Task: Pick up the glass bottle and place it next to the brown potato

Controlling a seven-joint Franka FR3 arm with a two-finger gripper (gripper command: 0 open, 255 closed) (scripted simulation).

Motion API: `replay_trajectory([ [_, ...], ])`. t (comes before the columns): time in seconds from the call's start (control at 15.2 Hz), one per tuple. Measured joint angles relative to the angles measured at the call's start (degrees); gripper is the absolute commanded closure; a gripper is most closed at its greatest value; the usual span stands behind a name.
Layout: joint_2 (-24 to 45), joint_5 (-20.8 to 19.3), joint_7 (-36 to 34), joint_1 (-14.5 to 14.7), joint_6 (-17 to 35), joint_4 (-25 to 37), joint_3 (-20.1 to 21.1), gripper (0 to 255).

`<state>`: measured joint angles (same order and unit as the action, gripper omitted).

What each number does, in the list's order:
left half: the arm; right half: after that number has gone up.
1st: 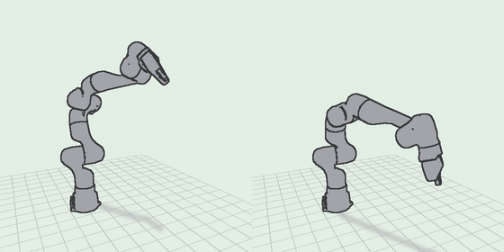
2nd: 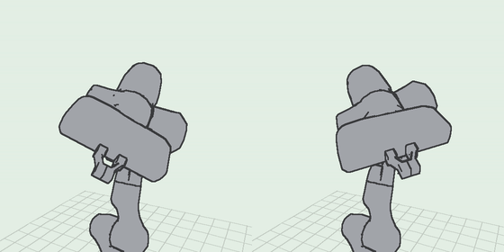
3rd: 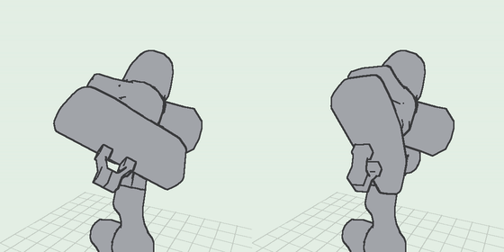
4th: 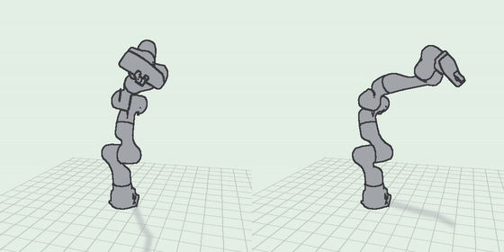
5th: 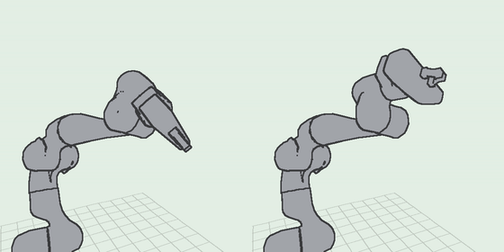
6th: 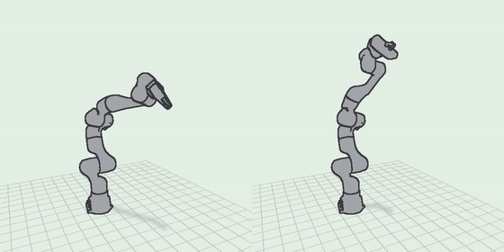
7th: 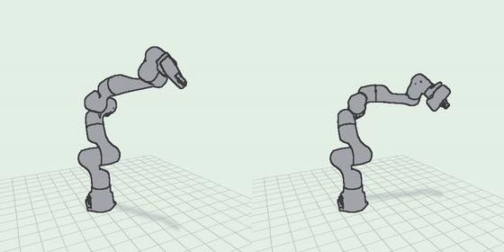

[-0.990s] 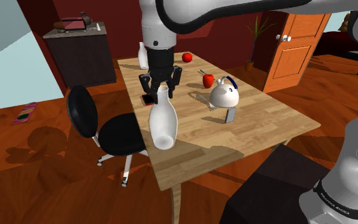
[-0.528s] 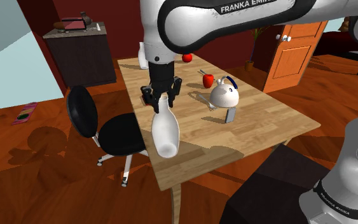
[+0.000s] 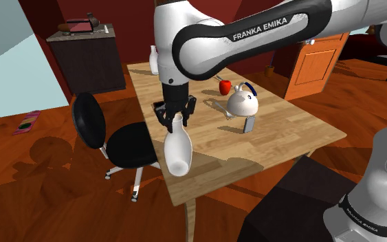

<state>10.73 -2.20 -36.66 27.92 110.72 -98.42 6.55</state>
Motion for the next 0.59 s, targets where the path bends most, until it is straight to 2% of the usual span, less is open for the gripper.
replay_trajectory([
  [0.53, -0.1, 0.0, 0.1, -0.1, 1.5, -1.6, 0.0, 255],
  [0.59, -0.1, 0.0, 0.1, -0.1, 1.5, -1.5, 0.0, 0],
])
